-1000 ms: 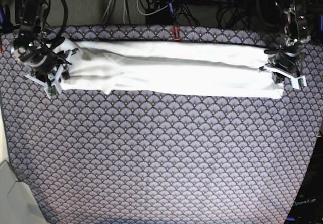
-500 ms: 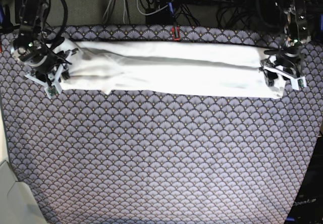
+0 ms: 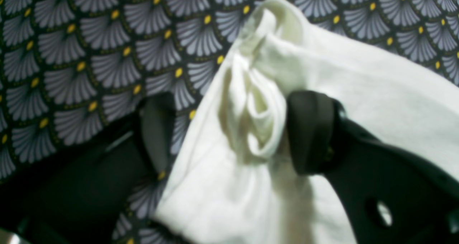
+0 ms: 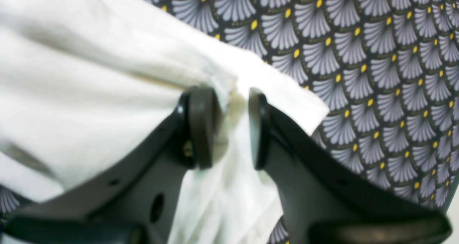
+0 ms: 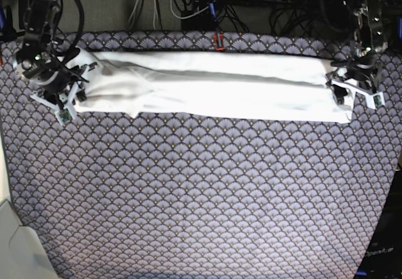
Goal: Fold the T-shirt properly
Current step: 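Grasp the strip end with the left gripper, right gripper holding its end, then lift the strip end with the left gripper and fold it toward the middle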
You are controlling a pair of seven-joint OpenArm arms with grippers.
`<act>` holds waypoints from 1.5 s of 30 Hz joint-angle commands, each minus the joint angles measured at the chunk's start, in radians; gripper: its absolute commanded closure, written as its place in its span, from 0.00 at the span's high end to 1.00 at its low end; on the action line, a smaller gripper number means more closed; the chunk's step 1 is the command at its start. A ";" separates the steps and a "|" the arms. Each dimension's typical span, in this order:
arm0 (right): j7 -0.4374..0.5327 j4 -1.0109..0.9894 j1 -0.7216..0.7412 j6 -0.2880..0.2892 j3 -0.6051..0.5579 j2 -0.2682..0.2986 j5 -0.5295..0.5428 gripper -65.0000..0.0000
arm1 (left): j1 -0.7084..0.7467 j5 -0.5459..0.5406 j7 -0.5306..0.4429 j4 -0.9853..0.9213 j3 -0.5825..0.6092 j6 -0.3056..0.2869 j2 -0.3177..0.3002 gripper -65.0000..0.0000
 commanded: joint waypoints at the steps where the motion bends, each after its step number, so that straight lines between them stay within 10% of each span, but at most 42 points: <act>1: 0.014 0.015 0.010 -0.004 0.006 0.016 0.006 0.28 | -0.002 -0.002 0.010 0.007 -0.003 0.002 -0.009 0.66; 10: 0.014 0.015 0.010 -0.004 0.006 0.016 0.006 0.28 | -0.004 -0.002 0.010 0.007 -0.003 0.002 -0.009 0.00; 20: 0.014 0.015 0.010 -0.004 0.006 0.016 0.006 0.28 | 0.001 0.004 0.031 0.226 0.006 0.005 0.035 0.01; 27: 0.014 0.013 0.010 -0.004 0.006 0.016 0.006 0.28 | -0.018 -0.002 0.310 0.530 0.012 0.002 0.152 0.01; 45: 0.012 0.013 0.017 -0.004 0.006 0.016 0.006 0.28 | -0.051 0.005 0.379 0.572 0.571 0.014 0.195 0.01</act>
